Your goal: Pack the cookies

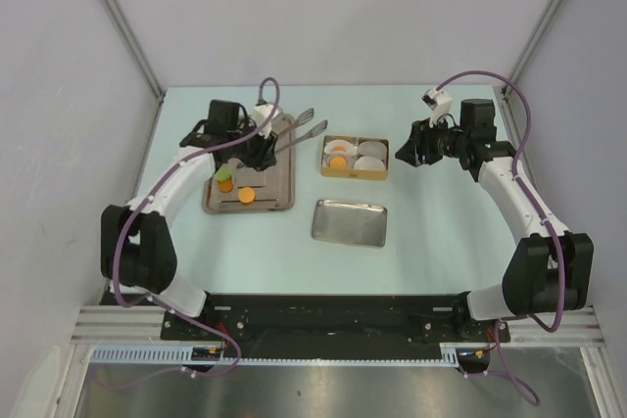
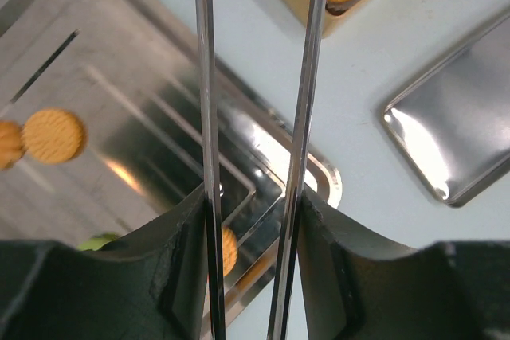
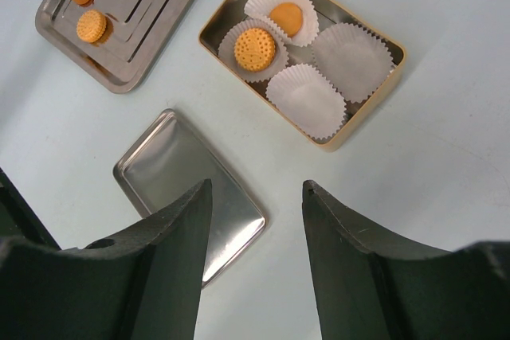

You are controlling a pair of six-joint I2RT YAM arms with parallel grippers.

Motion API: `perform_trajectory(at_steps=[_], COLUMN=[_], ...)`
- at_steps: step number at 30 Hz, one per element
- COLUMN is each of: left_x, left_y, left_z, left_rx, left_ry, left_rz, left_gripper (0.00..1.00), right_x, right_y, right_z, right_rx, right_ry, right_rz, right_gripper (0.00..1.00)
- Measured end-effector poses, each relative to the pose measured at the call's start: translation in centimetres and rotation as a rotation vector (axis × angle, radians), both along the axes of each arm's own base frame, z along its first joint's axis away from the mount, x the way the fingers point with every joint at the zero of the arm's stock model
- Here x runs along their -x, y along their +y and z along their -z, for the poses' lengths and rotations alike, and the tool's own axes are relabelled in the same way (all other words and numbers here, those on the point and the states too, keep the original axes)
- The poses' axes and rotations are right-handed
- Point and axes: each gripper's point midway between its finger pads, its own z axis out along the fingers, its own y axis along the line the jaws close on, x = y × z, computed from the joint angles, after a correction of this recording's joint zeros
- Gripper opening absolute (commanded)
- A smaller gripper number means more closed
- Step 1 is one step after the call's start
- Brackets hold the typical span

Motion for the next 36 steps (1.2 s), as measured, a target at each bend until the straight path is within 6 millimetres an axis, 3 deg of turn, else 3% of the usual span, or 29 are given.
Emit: perform_trajectory(at_steps=[6, 10, 16, 23, 28, 36], left_x=[-0.1, 0.1, 0.6, 1.5, 3.8, 7.7], left_y=[7.2, 11.8, 17.3, 19.8, 21.5, 23.7], left_z=[-1.3, -0.5, 0.8, 2.5, 4.8, 6.7], left_rx=[0.0, -0.013, -0.031, -0.053, -0.067, -0.064], left_ry=[-0.023, 0.001, 0.035, 0.06, 0.127, 0.207], left_rz=[-0.171, -0.281, -0.42, -0.473, -0.482, -0.488], left_gripper=[0.47, 0.48, 0.48, 0.48, 0.49, 0.5], right_x=[0.0, 0.1, 0.1, 0.1, 0.1, 0.1], right_y=[0.0, 0.1, 0.1, 0.1, 0.1, 0.1], right_z=[0.0, 0.0, 0.0, 0.0, 0.0, 0.1], right_rx=[-0.001, -0.004, -0.004, -0.004, -0.004, -0.004], right_ry=[0.001, 0.001, 0.002, 0.002, 0.002, 0.005], right_rz=[-0.002, -0.005, -0.006, -0.006, -0.006, -0.006], right_gripper=[0.53, 0.53, 0.54, 0.54, 0.54, 0.54])
